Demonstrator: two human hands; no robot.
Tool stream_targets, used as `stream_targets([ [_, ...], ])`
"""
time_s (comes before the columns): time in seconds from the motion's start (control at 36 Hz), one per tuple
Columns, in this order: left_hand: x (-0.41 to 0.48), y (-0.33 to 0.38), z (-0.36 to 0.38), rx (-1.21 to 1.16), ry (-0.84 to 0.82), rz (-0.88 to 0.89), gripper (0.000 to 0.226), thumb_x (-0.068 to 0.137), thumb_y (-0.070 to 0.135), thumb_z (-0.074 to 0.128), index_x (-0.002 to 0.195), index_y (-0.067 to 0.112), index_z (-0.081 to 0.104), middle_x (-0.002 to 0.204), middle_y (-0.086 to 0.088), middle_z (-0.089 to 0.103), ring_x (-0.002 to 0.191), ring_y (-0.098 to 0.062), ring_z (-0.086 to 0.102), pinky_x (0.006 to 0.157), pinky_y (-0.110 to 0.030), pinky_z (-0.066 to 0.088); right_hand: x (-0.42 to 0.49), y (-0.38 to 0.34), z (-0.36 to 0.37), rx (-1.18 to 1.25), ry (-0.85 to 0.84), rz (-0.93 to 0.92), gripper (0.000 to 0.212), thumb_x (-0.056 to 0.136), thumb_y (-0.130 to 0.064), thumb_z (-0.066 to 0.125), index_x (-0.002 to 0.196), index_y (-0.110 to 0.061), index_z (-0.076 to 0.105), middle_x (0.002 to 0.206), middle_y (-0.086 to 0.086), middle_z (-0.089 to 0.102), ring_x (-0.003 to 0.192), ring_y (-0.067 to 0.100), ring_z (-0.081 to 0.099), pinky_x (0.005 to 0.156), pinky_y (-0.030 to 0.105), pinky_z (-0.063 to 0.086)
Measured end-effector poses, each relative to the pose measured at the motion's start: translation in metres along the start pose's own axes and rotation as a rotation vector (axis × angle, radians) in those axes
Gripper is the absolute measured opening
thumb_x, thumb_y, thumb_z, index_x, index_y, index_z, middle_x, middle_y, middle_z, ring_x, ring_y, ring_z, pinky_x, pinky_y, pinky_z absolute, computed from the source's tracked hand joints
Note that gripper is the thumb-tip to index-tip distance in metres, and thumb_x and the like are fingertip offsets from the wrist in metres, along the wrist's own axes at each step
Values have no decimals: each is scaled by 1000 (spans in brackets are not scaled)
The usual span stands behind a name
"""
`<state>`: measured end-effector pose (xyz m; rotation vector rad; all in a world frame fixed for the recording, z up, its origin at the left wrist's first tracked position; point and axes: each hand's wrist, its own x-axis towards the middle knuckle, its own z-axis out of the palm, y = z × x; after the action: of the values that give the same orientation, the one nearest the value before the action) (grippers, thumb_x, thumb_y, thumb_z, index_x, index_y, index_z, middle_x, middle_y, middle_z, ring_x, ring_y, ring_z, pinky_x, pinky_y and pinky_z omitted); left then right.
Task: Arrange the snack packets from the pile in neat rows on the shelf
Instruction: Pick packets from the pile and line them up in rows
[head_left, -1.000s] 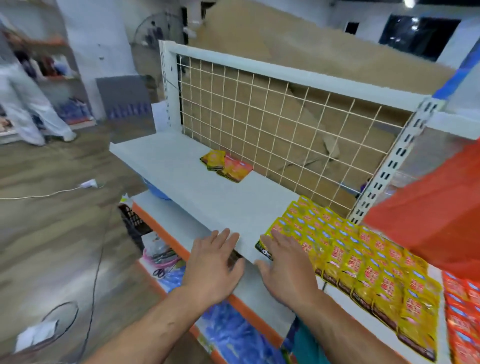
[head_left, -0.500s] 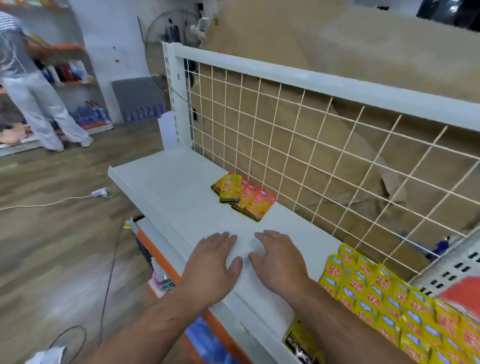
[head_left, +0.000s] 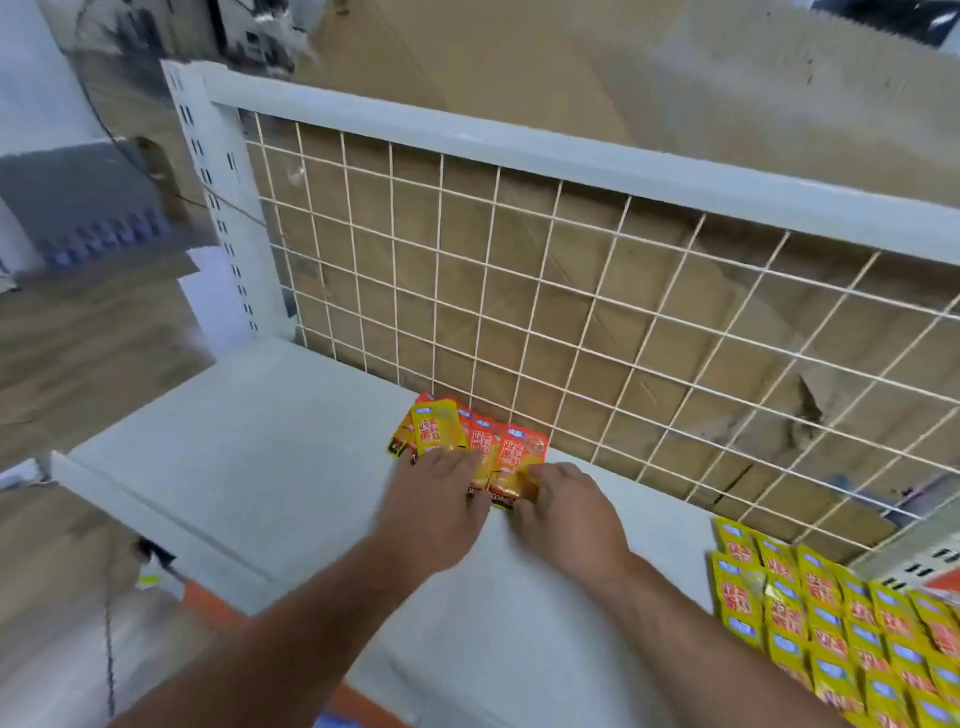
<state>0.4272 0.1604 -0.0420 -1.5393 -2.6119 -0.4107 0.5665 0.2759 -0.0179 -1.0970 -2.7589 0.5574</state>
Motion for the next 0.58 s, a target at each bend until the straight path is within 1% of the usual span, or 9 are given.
stream_targets([
  [0.08,13,-24,0,50,-27,-27,51,86,53,43,117,20,66,101,-2,72,97,-27,63,90,-44,45,12,-10,8,10,4,79,22,88,-41,54,101,-25,59,102,-1,56,103,22,56,75,33,49],
  [0.14,18,-34,3,73,-18,-20,50,85,55,43,110,20,69,94,-4,70,91,-29,61,87,-44,44,19,-18,13,19,11,160,27,89,-47,53,104,-26,59,101,-1,57,101,22,57,75,33,50],
  [0.25,32,-43,-1,43,57,85,45,79,53,44,94,20,72,88,-3,64,89,-28,56,79,-41,47,35,-32,19,13,57,339,44,91,-58,49,117,-22,55,111,2,59,111,24,54,82,35,48],
  [0.33,41,-41,-4,69,42,156,37,79,52,51,88,21,72,88,0,63,90,-25,53,76,-40,44,46,-41,21,31,86,442,51,90,-58,52,119,-17,53,118,5,57,116,26,54,87,37,48],
  [0.39,42,-36,-4,72,-32,194,39,85,53,52,100,20,69,100,0,62,102,-26,49,86,-41,40,50,-43,22,49,63,502,50,86,-54,59,118,-17,52,118,5,57,114,26,56,88,37,49],
  [0.44,43,-31,-4,55,-118,190,42,92,50,49,118,19,60,117,-2,55,117,-28,41,97,-42,33,52,-44,22,84,39,548,46,80,-50,62,112,-18,53,114,4,60,108,26,61,85,35,51],
  [0.5,42,-27,-5,50,-169,171,42,90,42,56,125,19,55,121,-3,55,119,-29,41,99,-41,32,53,-44,20,104,16,572,45,72,-49,63,104,-20,54,110,3,64,101,24,64,79,31,51],
  [0.56,41,-23,-7,42,-162,167,48,83,31,63,128,18,55,118,-3,59,114,-28,45,95,-39,37,51,-43,17,96,-21,571,49,70,-51,67,103,-19,50,110,2,64,103,23,64,74,28,47],
  [0.58,41,-20,-7,25,-160,172,50,83,27,62,131,18,52,119,-4,59,114,-28,45,95,-38,37,50,-42,17,97,-33,573,51,71,-51,69,105,-19,48,110,2,63,104,23,63,74,27,44],
])
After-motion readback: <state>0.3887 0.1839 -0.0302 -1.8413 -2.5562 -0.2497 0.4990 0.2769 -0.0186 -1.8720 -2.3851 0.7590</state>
